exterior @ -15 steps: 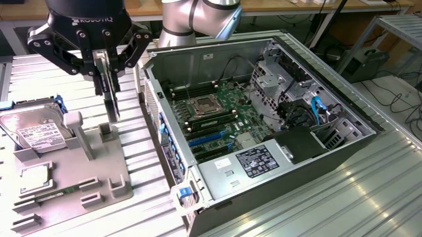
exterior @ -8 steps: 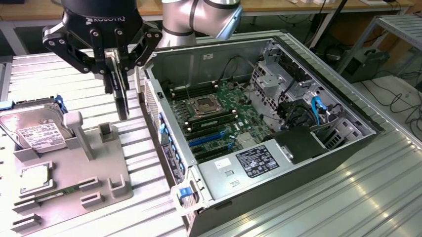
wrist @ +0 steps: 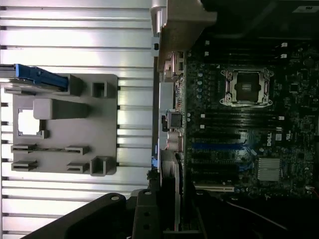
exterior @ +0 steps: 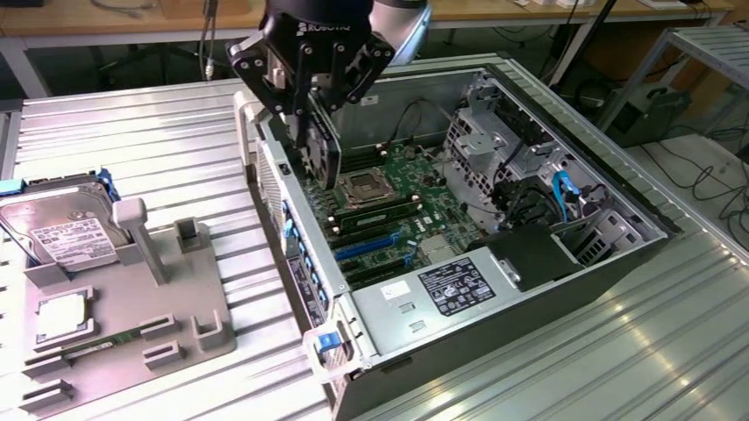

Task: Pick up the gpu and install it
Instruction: 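Pick up the gpu and move the gpu toward the slot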

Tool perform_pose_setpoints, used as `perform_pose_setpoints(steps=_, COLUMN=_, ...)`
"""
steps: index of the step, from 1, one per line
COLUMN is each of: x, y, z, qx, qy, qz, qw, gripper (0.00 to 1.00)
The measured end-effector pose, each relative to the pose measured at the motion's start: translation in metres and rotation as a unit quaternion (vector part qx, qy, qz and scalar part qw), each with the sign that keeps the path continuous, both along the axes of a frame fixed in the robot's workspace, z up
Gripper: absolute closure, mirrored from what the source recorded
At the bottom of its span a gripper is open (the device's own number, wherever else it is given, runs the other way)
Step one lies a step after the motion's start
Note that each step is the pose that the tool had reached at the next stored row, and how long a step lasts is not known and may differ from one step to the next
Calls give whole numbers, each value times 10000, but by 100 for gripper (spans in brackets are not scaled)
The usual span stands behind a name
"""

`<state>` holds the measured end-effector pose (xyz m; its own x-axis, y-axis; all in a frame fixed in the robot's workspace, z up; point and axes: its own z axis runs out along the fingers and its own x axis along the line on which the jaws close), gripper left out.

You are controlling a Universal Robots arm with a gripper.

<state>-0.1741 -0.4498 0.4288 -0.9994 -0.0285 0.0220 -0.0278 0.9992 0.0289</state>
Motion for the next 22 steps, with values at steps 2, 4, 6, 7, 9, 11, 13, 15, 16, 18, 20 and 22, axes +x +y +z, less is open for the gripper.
perform_pose_setpoints(steps=2, x=142, y=0, z=-2, qx=1, qy=0, qz=11, qw=10000, gripper=72)
perform_pose_setpoints(steps=4, x=222, y=0, z=-4, qx=1, qy=0, qz=25, qw=10000, gripper=72)
perform_pose_setpoints(steps=6, x=360, y=0, z=-6, qx=1, qy=0, qz=53, qw=10000, gripper=72)
perform_pose_setpoints(steps=7, x=429, y=0, z=-7, qx=1, qy=0, qz=58, qw=10000, gripper=72)
perform_pose_setpoints(steps=9, x=489, y=0, z=-9, qx=1, qy=0, qz=63, qw=10000, gripper=72)
perform_pose_setpoints(steps=11, x=525, y=0, z=-10, qx=1, qy=0, qz=64, qw=10000, gripper=72)
perform_pose_setpoints(steps=13, x=576, y=0, z=-11, qx=1, qy=0, qz=66, qw=10000, gripper=72)
perform_pose_setpoints(steps=15, x=613, y=0, z=-11, qx=1, qy=0, qz=68, qw=10000, gripper=72)
perform_pose_setpoints(steps=16, x=631, y=0, z=-12, qx=1, qy=0, qz=69, qw=10000, gripper=72)
perform_pose_setpoints(steps=18, x=675, y=0, z=-12, qx=1, qy=0, qz=71, qw=10000, gripper=72)
perform_pose_setpoints(steps=20, x=722, y=0, z=-13, qx=1, qy=0, qz=72, qw=10000, gripper=72)
perform_pose_setpoints(steps=22, x=768, y=0, z=-14, qx=1, qy=0, qz=73, qw=10000, gripper=72)
